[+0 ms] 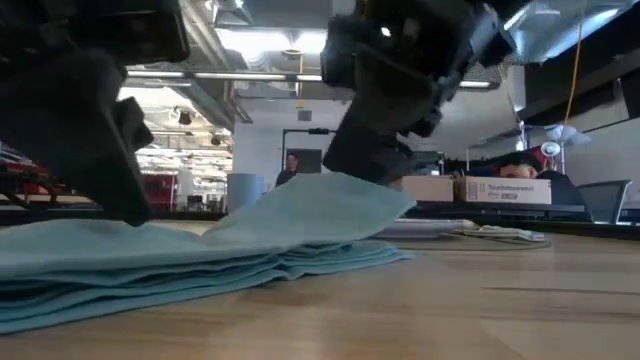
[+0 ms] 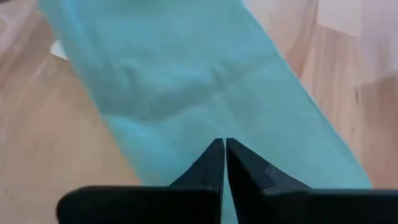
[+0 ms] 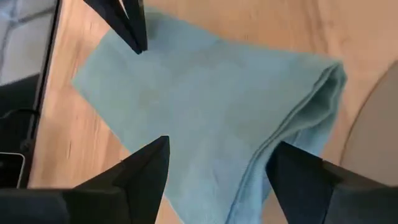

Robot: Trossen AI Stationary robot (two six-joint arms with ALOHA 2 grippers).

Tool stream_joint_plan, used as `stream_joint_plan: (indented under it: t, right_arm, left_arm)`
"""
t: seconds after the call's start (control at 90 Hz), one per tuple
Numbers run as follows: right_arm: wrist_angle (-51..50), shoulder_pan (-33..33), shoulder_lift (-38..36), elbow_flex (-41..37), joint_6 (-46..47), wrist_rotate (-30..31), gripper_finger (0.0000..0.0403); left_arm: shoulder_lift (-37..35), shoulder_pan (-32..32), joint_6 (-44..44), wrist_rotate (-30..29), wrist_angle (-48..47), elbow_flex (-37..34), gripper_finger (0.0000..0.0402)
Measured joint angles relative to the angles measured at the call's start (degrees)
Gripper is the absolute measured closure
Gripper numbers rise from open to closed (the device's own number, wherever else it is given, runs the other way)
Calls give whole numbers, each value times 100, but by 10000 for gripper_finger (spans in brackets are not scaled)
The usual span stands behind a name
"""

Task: Set table place
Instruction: Move the blue napkin to the top left of the table

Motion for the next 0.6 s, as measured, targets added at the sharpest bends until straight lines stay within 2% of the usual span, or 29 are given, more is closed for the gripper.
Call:
stream_joint_plan:
  t: [0.289, 0.489, 0.6]
  right_arm:
    - [-1469, 12, 0, 860, -390, 596, 162]
    - [-1388, 12, 19, 855, -390, 390, 164]
    - [-1262, 12, 91, 763, -390, 294, 191]
  left_arm:
    - [-2, -95, -102, -5, -10, 2, 402]
    - [-2, -219, -157, -51, -6, 7, 402]
    - [-7, -208, -116, -182, 7, 9, 402]
